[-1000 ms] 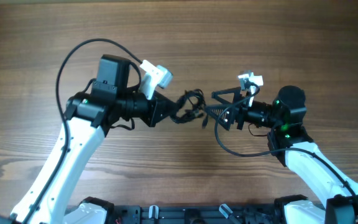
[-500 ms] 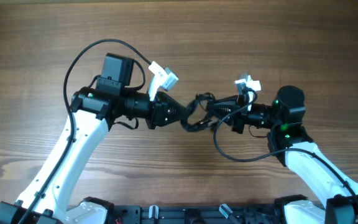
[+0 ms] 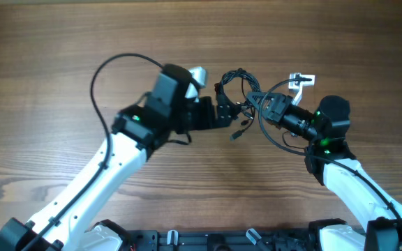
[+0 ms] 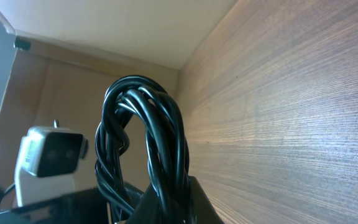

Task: Untangle cables
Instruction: 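Grasp a cable strand with the right gripper near the left gripper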

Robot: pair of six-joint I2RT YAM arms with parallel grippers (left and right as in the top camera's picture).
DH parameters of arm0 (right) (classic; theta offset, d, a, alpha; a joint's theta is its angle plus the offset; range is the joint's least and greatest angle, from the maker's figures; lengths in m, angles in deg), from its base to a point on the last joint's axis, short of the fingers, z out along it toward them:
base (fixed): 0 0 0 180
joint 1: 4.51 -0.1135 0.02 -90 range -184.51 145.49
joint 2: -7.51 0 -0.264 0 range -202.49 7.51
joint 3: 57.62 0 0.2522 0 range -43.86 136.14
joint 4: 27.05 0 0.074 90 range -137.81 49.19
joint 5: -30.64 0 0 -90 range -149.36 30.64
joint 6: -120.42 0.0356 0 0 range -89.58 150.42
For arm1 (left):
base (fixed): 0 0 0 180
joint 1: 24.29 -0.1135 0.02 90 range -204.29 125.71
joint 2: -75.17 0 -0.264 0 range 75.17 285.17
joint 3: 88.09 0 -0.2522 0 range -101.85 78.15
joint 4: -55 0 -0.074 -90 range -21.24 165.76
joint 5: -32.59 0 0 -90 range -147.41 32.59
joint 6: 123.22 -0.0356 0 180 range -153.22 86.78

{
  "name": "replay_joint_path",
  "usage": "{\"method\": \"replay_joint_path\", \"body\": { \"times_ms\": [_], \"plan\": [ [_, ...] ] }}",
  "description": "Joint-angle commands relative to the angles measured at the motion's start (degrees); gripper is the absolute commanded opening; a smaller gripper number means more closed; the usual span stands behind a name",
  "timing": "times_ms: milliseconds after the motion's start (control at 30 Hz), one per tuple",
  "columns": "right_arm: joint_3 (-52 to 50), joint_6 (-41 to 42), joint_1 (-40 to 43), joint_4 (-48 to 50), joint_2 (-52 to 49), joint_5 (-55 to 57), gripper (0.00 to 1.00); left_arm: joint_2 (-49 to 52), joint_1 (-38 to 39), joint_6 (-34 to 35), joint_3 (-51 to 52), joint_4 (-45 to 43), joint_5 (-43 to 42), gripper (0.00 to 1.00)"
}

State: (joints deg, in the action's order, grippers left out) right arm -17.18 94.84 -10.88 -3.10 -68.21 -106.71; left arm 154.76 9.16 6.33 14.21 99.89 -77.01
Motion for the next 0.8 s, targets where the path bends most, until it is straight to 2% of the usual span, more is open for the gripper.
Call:
{"method": "replay_joint_path", "body": {
  "times_ms": [0, 67, 100, 233, 367, 400, 467, 567, 633, 667, 767],
  "plan": [
    [0.3, 1.5, 0.1, -1.4, 0.9, -1.0, 0.05, 3.7, 2.8, 14.6, -0.4, -4.3, 15.8, 0.79],
    [0.2, -1.1, 0.1, -2.3, 0.9, -3.4, 0.04, 5.5, 2.3, 14.5, -0.4, -7.8, 17.5, 0.12],
    [0.2, -4.3, 0.1, -2.8, 0.9, -4.5, 0.05, 5.5, 1.3, 14.4, -0.4, -7.6, 19.6, 0.04],
    [0.2, -12.3, 0.1, -8.1, 0.9, -5.0, 0.05, 3.2, -5.2, 5.6, -0.4, -7.6, 20.0, 0.04],
    [0.2, -14.6, 0.1, -8.8, 0.9, -5.0, 0.09, 2.5, -6.0, -5.1, -0.4, -9.2, 19.5, 0.04],
    [0.2, -17.4, 0.1, -10.5, 0.9, -5.0, 0.17, 2.0, -6.0, -6.9, -0.4, -10.4, 19.5, 0.04],
    [0.2, -21.1, 0.1, -13.9, 0.9, -4.8, 0.23, 0.3, -6.1, -9.0, -0.4, -14.3, 19.5, 0.04],
    [0.2, -23.6, 0.1, -15.1, 0.9, -3.7, 0.24, -1.0, -6.0, -9.1, -0.4, -17.1, 18.7, 0.04],
    [0.2, -23.9, 0.1, -14.4, 0.9, -3.7, 0.32, -1.0, -6.0, -10.2, -0.4, -17.0, 14.2, 0.04],
    [0.2, -23.7, 0.1, -13.6, 0.9, -3.7, 0.36, -1.0, -6.0, -12.8, -0.4, -17.0, 11.8, 0.04],
    [0.2, -19.3, 0.1, -6.8, 0.9, -7.5, 0.36, -1.0, -5.9, -19.4, -0.4, -16.9, 8.3, 0.04]
  ]
}}
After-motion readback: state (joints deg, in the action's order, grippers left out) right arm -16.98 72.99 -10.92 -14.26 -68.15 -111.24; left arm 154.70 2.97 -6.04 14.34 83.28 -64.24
